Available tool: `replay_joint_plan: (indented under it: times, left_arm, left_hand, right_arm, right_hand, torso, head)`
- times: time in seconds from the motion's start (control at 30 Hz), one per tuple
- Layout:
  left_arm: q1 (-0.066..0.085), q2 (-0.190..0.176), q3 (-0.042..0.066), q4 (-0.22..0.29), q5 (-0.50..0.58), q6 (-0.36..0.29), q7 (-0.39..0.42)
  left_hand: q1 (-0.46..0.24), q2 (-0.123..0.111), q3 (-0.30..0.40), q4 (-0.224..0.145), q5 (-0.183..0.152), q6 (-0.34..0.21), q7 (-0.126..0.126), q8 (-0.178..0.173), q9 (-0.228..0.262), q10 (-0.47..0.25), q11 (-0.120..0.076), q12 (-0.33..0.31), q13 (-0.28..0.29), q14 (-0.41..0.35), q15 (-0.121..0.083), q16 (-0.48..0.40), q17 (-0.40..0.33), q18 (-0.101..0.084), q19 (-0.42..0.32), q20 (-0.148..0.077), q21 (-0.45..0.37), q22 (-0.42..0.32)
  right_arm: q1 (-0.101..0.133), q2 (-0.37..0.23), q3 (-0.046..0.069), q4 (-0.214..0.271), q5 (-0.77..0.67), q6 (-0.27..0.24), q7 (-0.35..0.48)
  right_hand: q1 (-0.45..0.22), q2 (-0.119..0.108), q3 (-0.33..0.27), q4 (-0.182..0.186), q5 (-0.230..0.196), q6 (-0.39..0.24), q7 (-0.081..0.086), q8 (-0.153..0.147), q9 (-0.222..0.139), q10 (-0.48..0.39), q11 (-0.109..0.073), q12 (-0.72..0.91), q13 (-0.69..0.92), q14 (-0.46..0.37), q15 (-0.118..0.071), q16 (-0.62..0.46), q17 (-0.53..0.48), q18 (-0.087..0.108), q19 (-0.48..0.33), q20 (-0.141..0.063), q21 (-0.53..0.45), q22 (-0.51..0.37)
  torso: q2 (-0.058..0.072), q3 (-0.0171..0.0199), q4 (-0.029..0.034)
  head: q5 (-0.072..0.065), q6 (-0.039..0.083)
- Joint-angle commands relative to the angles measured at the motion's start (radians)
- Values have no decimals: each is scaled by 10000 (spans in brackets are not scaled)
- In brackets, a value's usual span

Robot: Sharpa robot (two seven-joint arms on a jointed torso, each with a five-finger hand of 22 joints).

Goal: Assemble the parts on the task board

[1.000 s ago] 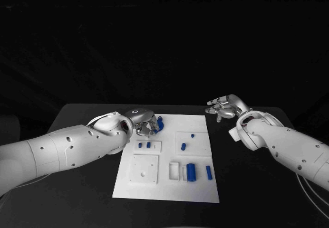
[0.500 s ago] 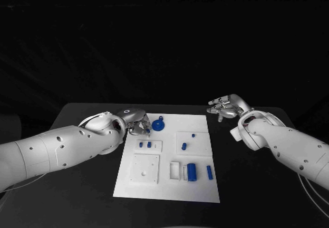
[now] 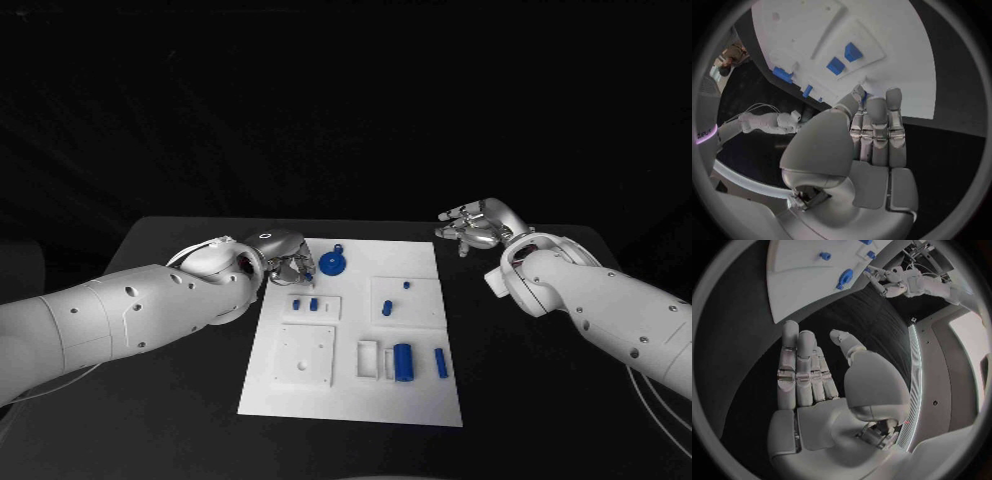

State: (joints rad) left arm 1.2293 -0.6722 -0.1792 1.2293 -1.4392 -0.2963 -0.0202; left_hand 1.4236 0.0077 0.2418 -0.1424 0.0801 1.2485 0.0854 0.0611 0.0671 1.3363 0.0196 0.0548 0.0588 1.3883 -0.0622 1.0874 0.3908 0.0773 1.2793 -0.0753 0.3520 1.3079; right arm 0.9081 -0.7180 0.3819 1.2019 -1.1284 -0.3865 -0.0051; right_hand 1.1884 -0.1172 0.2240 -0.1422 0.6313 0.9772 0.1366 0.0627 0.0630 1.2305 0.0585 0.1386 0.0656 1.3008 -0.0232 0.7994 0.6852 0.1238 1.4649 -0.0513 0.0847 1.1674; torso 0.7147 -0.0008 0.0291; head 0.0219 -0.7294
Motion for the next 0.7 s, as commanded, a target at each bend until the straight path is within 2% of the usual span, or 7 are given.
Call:
replay_joint_plan:
  times: [0.03, 0.3, 0.7]
  left_arm:
    - [-34, 76, -19, -59, 24, 155, 76]
    - [-113, 141, -57, -131, 23, 234, 83]
    - [-131, 133, -66, -121, 23, 323, 65]
  left_hand:
    - [36, 78, 0, -7, 14, 46, -22, 26, 11, 36, 14, 41, 11, 61, 4, -34, 8, 78, -22, -44, 59, 194]
    - [32, 84, 0, 0, 10, 40, -20, 24, 10, 30, 18, 40, 10, 55, 6, -41, 10, 77, -30, -43, 61, 194]
    - [31, 91, -4, 8, 2, 40, -20, 26, 12, 28, 19, 40, 10, 46, 7, -59, 16, 77, -42, -41, 64, 191]
  right_arm:
    - [-4, 5, 6, 11, 5, 30, 94]
    - [-4, 0, 6, 8, 4, 27, 96]
    - [-4, -3, 6, 9, 4, 27, 96]
  right_hand:
    - [-77, -23, 46, -8, 43, -37, 64, 2, 12, -11, 70, -33, -13, -46, 5, 42, -13, 113, 169, 67, -43, -12]
    - [-77, -23, 46, -8, 43, -37, 64, 2, 12, -11, 70, -33, -13, -46, 5, 42, -13, 113, 169, 67, -43, -12]
    - [-77, -23, 46, -8, 43, -37, 64, 2, 12, -11, 70, -33, -13, -46, 5, 42, -13, 113, 169, 67, -43, -12]
  torso:
    - [-1, 6, -3]
    - [-2, -1, 4]
    - [-4, -5, 12]
  head:
    - [-4, -12]
    - [-29, -12]
    - [-31, -50]
